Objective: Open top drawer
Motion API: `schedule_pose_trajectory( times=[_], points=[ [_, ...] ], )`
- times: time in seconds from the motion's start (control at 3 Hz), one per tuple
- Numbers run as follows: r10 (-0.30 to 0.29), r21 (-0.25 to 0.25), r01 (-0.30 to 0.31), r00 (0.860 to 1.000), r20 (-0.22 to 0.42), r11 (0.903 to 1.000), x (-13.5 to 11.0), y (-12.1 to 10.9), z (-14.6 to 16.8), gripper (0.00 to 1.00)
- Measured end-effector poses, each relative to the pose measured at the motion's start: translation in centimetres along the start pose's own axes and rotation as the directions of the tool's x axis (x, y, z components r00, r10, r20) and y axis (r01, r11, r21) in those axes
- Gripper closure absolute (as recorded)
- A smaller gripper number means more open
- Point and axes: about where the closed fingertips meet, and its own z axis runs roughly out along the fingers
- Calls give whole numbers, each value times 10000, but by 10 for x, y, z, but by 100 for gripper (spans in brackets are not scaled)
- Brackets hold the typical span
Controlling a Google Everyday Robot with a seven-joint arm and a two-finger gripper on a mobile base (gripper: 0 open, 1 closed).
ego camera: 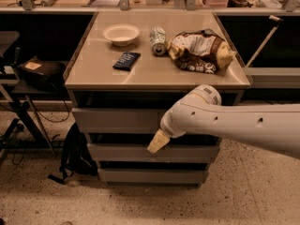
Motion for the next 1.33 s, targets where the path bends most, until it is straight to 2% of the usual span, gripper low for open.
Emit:
schedule_pose_trajectory(
  times=[0.33,0.67,1.0,1.33],
  points=[
    [-55,-2,55,10000,10,10000,-1,0,0,0],
    [-579,-98,580,9982,125,9983,-24,-27,31,0],
    [-579,-99,580,9982,125,9983,-24,-27,31,0],
    [-579,-99,581,9982,124,9983,-24,-27,31,19]
  ],
)
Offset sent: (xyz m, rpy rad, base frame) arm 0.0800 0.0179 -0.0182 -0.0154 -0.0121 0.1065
